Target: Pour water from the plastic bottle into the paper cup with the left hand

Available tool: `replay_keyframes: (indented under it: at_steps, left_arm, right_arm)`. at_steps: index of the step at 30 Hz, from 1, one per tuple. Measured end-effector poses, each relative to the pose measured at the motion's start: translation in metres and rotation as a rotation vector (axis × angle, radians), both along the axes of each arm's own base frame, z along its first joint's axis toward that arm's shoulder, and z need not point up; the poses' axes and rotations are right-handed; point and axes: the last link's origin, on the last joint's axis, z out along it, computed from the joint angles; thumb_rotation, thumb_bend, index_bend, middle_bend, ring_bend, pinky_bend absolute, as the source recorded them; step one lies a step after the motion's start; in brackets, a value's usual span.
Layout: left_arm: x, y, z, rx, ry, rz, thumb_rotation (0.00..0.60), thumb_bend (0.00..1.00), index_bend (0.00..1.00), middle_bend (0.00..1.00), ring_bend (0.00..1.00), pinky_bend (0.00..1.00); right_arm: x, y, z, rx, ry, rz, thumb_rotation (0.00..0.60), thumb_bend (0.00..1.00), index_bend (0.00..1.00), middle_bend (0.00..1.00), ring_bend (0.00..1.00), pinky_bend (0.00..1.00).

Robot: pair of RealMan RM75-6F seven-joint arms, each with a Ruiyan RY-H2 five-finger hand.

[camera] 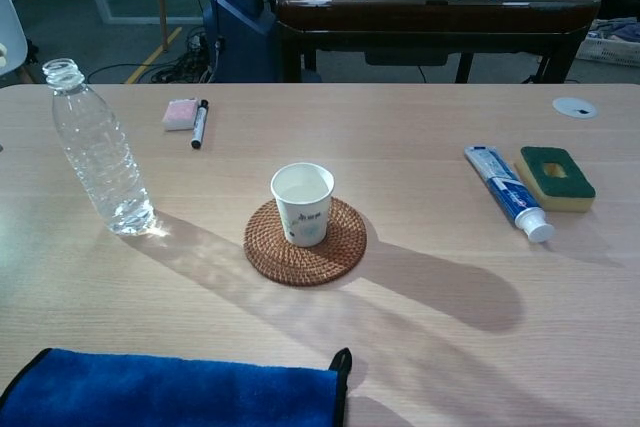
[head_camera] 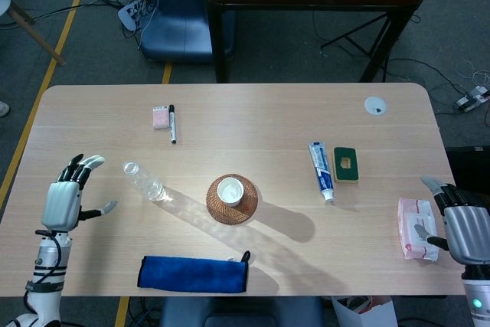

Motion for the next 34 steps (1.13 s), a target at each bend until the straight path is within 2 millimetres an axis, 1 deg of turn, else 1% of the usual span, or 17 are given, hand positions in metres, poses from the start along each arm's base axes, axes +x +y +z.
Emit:
replay_keyframes:
  at_steps: [3, 6, 11, 14, 18, 24, 34]
  left_arm:
    - [-0.003, -0.014, 0.001, 0.028, 0.062, -0.028, 0.6, 0.0, 0.33, 0.33, 0.16, 0.19]
    - [-0.009, -0.028, -0.002, 0.009, 0.106, -0.014, 0.6, 0.0, 0.35, 0.34, 0.17, 0.19]
    - [-0.011, -0.042, -0.003, -0.039, 0.177, 0.012, 0.6, 0.0, 0.35, 0.35, 0.17, 0.19]
    - [-0.01, -0.053, -0.005, -0.08, 0.236, 0.033, 0.6, 0.0, 0.35, 0.35, 0.17, 0.19]
    - [-0.006, -0.07, -0.006, -0.141, 0.262, 0.047, 0.6, 0.0, 0.36, 0.35, 0.17, 0.19]
    - [-0.008, -0.077, -0.006, -0.156, 0.297, 0.047, 0.6, 0.0, 0.36, 0.35, 0.17, 0.19]
    - [-0.009, -0.077, -0.003, -0.131, 0.298, 0.049, 0.6, 0.0, 0.37, 0.35, 0.17, 0.19]
  right_arm:
    - [-0.001, -0.001, -0.002, -0.006, 0.007, -0.006, 0.6, 0.13, 0.19, 0.24, 0.21, 0.44]
    - [-0.001, -0.003, -0.004, -0.008, 0.012, -0.011, 0.6, 0.13, 0.19, 0.24, 0.21, 0.44]
    - [0.001, -0.005, -0.005, -0.008, 0.02, -0.009, 0.6, 0.13, 0.19, 0.24, 0.21, 0.44]
    - [0.001, -0.005, -0.005, -0.009, 0.019, -0.01, 0.6, 0.13, 0.19, 0.24, 0.21, 0.44]
    - [0.001, -0.005, -0.005, -0.011, 0.017, -0.012, 0.6, 0.13, 0.19, 0.24, 0.21, 0.44]
    - [0.002, -0.005, -0.004, -0.009, 0.011, -0.003, 0.6, 0.13, 0.19, 0.24, 0.21, 0.44]
    - [0.003, -0.005, -0.006, 0.004, 0.01, 0.0, 0.6, 0.13, 0.19, 0.24, 0.21, 0.44]
